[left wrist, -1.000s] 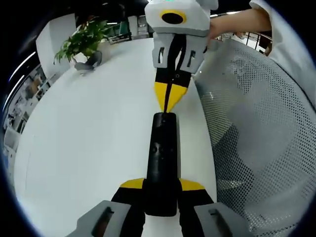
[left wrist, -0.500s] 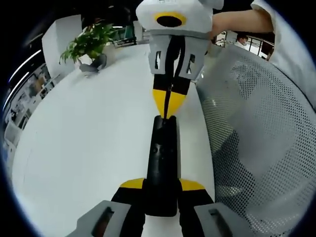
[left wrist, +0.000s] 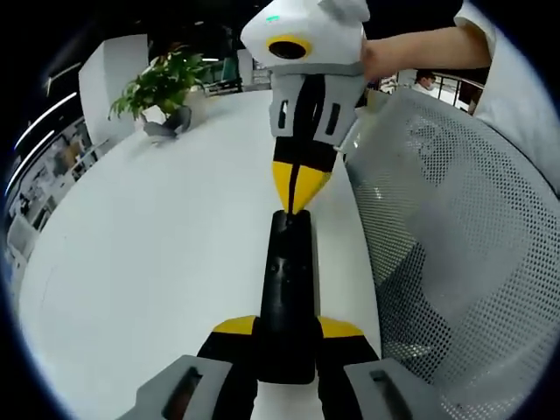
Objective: Press the specified remote control buttons in sequence, fully releasing each button before pressing the next.
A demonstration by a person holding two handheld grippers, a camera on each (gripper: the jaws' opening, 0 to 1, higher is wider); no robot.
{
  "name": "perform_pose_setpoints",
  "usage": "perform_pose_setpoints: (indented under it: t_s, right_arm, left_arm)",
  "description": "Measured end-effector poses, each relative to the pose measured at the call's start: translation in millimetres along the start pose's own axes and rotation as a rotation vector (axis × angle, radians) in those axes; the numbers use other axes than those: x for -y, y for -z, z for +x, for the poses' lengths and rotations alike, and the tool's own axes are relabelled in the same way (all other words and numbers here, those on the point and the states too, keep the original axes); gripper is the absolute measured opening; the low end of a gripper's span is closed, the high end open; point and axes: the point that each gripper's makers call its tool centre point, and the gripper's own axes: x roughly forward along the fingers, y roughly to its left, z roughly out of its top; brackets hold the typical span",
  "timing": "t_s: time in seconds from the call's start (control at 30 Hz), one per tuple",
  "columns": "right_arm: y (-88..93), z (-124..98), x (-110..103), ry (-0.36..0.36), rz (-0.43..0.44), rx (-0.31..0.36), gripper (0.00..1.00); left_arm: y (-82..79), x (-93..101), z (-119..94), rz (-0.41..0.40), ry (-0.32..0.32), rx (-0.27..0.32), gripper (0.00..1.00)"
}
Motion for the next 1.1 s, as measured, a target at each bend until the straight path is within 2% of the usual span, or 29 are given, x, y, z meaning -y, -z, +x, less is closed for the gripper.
perform_pose_setpoints:
  t_s: [0.17, 0.37, 0.5, 0.63, 0.8, 1.1]
  right_arm:
    - [-6.9, 5.2, -4.6, -0.016, -0.025, 0.005, 0.00]
    - [-5.6, 7.2, -4.5, -0.030, -0.079, -0.036, 0.00]
    - [-6.3, 8.3, -3.5, -0.036, -0.064, -0.057, 0.00]
    - [-5.1, 8.1, -5.0, -0.019, -0.079, -0.057, 0.00]
    - [-4.8, 8.5, -5.6, 0.024, -0.143, -0.056, 0.00]
    - [-6.5, 8.0, -2.7, -0.032, -0.102, -0.087, 0.00]
  left_arm:
    - [-0.1, 0.5, -0.3, 0.005, 0.005, -0.004, 0.24]
    - [-0.2, 0.8, -0.4, 0.004, 0.006, -0.013, 0.24]
    - [-0.4, 1.1, -0.3, 0.009, 0.010, -0.028, 0.24]
    - [-0.5, 1.0, 0.1, 0.010, 0.014, -0.048, 0.24]
    - [0.1, 0.6, 0.5, 0.004, 0.011, -0.046, 0.24]
    - [0.7, 0.7, 0.5, 0.000, 0.008, -0.061, 0.24]
